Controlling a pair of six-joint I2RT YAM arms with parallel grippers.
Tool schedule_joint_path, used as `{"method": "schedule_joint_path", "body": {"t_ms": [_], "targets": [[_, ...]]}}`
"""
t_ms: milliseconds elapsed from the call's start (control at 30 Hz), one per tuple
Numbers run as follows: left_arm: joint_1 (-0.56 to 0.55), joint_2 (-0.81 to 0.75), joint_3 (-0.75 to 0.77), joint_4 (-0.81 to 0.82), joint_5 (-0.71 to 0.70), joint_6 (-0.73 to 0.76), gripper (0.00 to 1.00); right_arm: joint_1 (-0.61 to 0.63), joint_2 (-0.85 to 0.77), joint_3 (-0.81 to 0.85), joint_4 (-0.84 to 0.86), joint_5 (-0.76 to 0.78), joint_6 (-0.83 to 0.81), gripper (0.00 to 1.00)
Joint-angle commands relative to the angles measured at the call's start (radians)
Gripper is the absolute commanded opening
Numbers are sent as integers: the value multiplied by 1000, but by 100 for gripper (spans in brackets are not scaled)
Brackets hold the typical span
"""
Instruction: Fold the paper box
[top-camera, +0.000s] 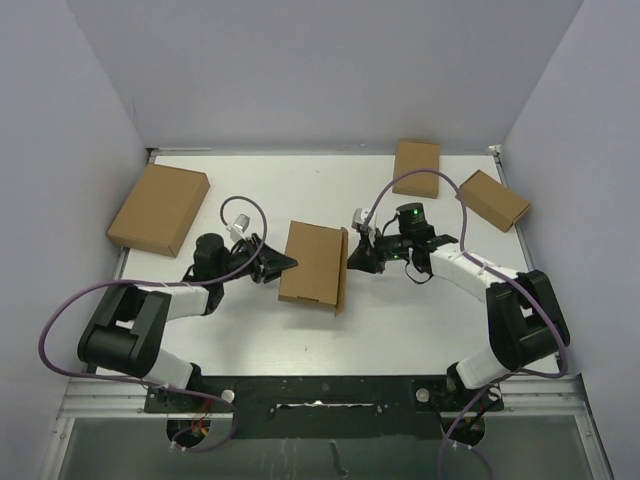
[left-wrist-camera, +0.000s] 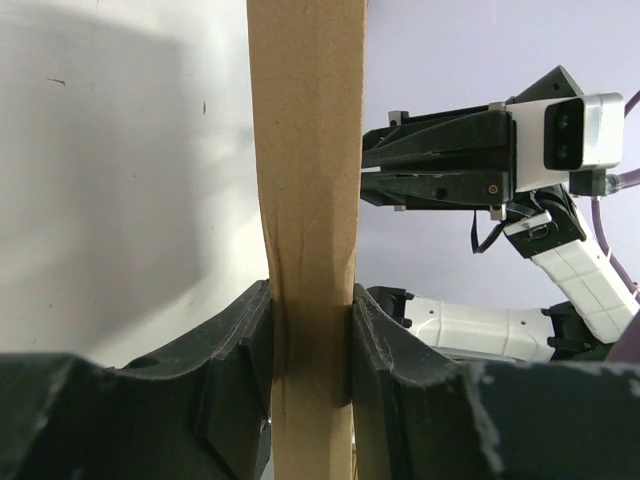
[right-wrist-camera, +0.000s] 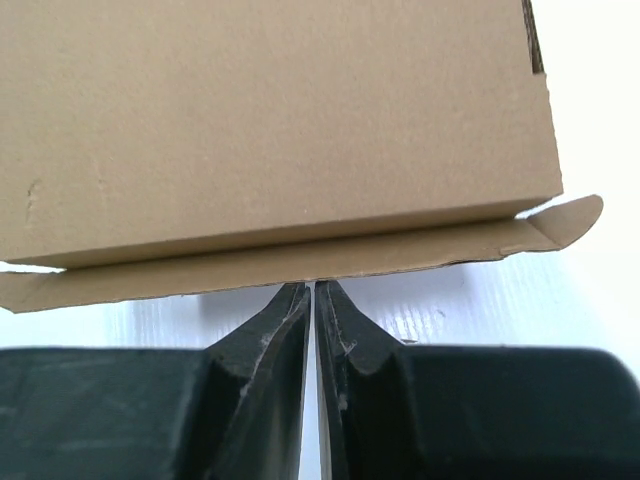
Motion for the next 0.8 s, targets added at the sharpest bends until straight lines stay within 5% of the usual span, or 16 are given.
{"method": "schedule_joint_path", "body": {"t_ms": [0,300,533,767], "targets": [[-28,31,56,80,1,9,28,9,-53,-5,71,-47,13,10],[-107,88,118,61,-17,24,27,22,-52,3,51,-31,-6,10],[-66,77,102,64,-10,7,27,-11,-70,20,-41,-34,-111,14],[8,64,47,64,-9,-38,27,-54,-130,-2,-170,-125,-327,36]]}}
